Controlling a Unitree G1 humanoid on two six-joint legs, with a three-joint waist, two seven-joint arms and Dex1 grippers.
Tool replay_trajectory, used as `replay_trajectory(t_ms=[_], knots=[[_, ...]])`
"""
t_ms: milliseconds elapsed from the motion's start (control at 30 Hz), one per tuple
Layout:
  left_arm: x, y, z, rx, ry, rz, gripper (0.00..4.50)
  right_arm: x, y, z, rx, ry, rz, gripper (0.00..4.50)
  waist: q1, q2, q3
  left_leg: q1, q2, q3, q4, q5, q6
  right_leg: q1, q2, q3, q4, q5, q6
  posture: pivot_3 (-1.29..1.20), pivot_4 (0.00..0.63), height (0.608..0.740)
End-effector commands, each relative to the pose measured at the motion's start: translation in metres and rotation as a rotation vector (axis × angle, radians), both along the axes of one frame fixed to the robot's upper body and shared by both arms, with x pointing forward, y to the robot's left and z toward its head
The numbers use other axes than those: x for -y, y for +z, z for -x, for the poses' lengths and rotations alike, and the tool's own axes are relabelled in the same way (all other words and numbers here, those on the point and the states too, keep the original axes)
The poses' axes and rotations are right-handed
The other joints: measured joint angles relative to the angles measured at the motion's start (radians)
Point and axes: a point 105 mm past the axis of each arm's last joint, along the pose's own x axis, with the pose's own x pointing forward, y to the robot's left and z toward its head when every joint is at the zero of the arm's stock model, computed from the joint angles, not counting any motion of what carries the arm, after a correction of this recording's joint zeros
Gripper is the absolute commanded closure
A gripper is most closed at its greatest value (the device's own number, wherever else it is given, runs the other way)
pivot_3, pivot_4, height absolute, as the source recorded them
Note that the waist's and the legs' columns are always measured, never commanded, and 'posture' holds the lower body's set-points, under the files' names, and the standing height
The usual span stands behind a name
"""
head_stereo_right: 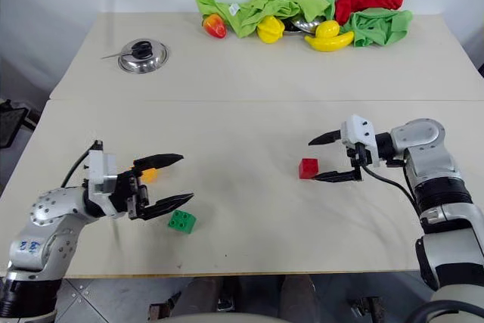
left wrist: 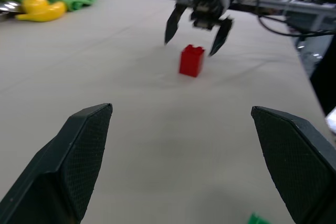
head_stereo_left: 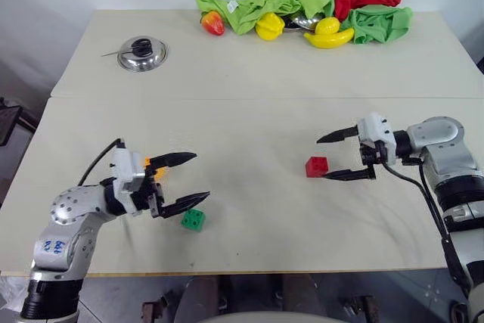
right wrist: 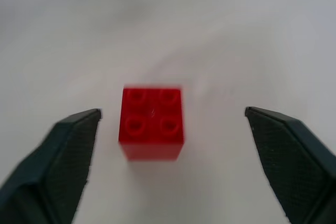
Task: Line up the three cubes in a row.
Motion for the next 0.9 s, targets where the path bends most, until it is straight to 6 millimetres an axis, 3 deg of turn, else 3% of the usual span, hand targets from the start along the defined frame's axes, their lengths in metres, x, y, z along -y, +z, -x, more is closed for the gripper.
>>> replay_trajectory(t_ms=[33,167,267,467,567,767,900], knots=[[-0.036,0.009,0.014,0.026,0.106,-0.001,0.00,0.002,0.031,0.028,0.052,0.097,-0.139,0.03,0.001,0.000,0.000,0.000,0.000,-0.001,0.000,0.000,0.000,0.000,0.000,0.000,0.000,0.000,0.000,0.00,0.150,0.740],[-0.075,-0.004,0.035,-0.037,0.201,-0.057,0.00,-0.007,0.026,0.061,0.040,0.181,-0.270,0.03,0.006,0.000,0.000,0.000,0.000,-0.002,-0.001,-0.001,-0.001,0.001,-0.002,-0.005,-0.002,-0.001,-0.001,0.00,0.150,0.740],[-0.104,-0.022,0.050,-0.137,0.242,-0.125,0.00,-0.018,0.005,0.081,0.050,0.223,-0.314,0.03,0.007,-0.002,0.000,0.000,0.000,-0.001,0.000,-0.001,-0.001,0.001,-0.002,-0.005,-0.002,-0.001,-0.001,0.00,0.150,0.740],[-0.134,-0.048,0.070,-0.257,0.205,-0.285,0.00,-0.025,-0.030,0.100,0.021,0.229,-0.326,0.03,0.006,-0.002,0.000,0.001,-0.001,0.000,0.000,-0.002,-0.001,-0.001,-0.004,-0.003,-0.002,-0.001,-0.001,0.00,0.150,0.740],[-0.124,-0.038,0.059,-0.174,0.159,-0.278,0.00,-0.024,-0.033,0.104,0.043,0.223,-0.337,0.03,0.007,-0.002,0.001,0.001,-0.001,0.000,-0.001,-0.002,-0.002,-0.001,-0.005,-0.003,-0.001,-0.001,-0.002,0.00,0.150,0.740],[-0.058,-0.029,0.047,-0.074,-0.098,-0.250,0.00,-0.002,-0.041,0.105,0.041,0.149,-0.281,0.03,0.008,-0.002,0.001,0.001,-0.001,-0.001,-0.001,-0.002,-0.001,0.000,-0.006,-0.003,0.001,-0.001,-0.002,0.00,0.150,0.740],[-0.023,-0.042,0.042,-0.024,-0.262,-0.359,0.00,0.011,-0.045,0.107,0.019,0.094,-0.259,0.03,0.008,-0.002,0.001,0.001,-0.001,0.000,-0.002,-0.002,-0.001,0.000,-0.005,-0.004,0.001,-0.001,-0.002,0.00,0.150,0.740]])
